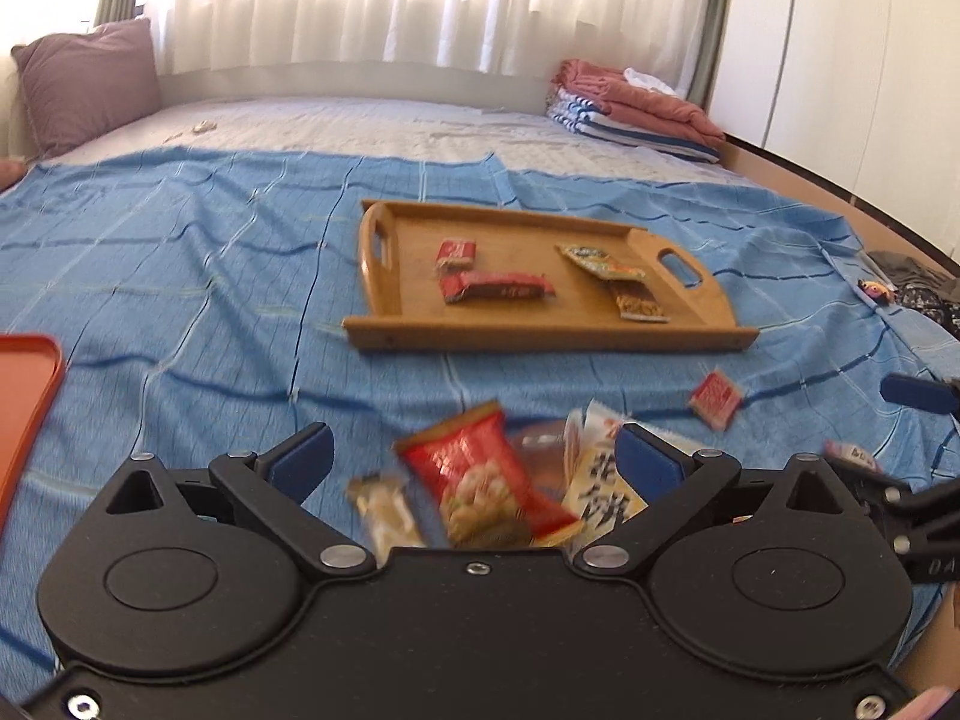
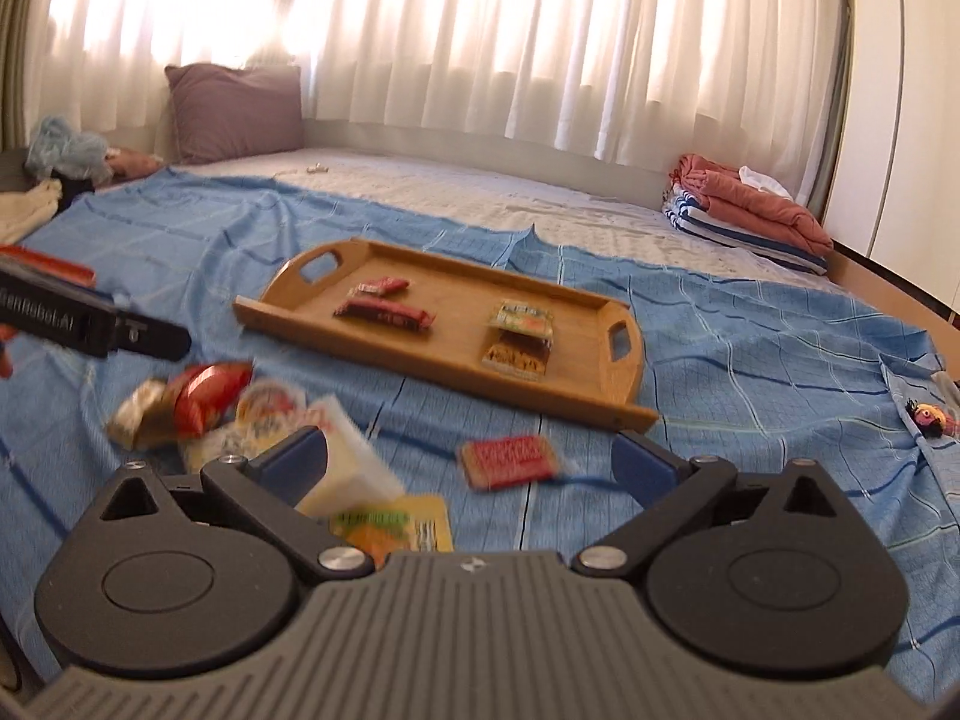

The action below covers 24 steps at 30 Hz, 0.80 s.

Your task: Organize snacks

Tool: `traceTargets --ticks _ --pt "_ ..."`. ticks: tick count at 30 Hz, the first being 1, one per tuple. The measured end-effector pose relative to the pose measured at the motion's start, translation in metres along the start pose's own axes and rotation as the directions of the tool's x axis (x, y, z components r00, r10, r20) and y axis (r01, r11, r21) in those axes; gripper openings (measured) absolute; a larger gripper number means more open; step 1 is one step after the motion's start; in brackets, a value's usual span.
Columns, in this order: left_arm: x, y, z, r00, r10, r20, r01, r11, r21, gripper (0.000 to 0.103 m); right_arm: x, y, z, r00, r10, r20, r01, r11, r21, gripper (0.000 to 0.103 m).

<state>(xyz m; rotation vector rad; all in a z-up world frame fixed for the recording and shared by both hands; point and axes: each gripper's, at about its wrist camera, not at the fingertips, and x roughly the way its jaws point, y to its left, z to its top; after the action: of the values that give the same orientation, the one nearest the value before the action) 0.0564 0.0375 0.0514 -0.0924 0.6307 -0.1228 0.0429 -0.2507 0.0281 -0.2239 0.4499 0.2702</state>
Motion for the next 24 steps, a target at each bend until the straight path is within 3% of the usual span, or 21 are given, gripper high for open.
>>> traceTargets --ticks 1,3,5,8,14,24 --pt "0.000 0.001 -0.003 1.000 0.006 -0.004 -0.006 1.000 -0.005 0.099 -0.002 0.002 -0.006 1.000 0.005 -0.008 -0.005 1.000 -0.006 0.103" --pt "0.001 0.003 -0.008 1.000 0.024 -0.018 -0.024 1.000 -0.005 0.080 -0.005 0.007 -0.018 1.000 0.021 -0.020 -0.021 1.000 -0.011 0.103" --pt "0.004 0.003 -0.011 0.999 0.020 -0.036 -0.021 1.000 -0.011 0.070 -0.007 0.011 -0.028 0.999 0.034 -0.032 -0.035 0.999 -0.020 0.103" --pt "0.010 0.002 -0.013 0.999 -0.004 -0.054 0.002 0.999 -0.034 0.067 -0.006 0.018 -0.040 0.998 0.028 -0.058 -0.029 0.999 -0.027 0.101" --pt "0.030 -0.008 -0.011 0.998 -0.005 -0.069 0.002 0.999 -0.044 0.047 0.007 0.022 -0.053 0.988 0.090 -0.126 -0.087 0.996 0.027 0.092" --pt "0.057 0.002 -0.011 0.994 -0.017 -0.112 0.002 0.991 -0.136 0.055 0.035 0.017 -0.052 0.984 0.099 -0.150 -0.083 0.991 0.105 0.091"
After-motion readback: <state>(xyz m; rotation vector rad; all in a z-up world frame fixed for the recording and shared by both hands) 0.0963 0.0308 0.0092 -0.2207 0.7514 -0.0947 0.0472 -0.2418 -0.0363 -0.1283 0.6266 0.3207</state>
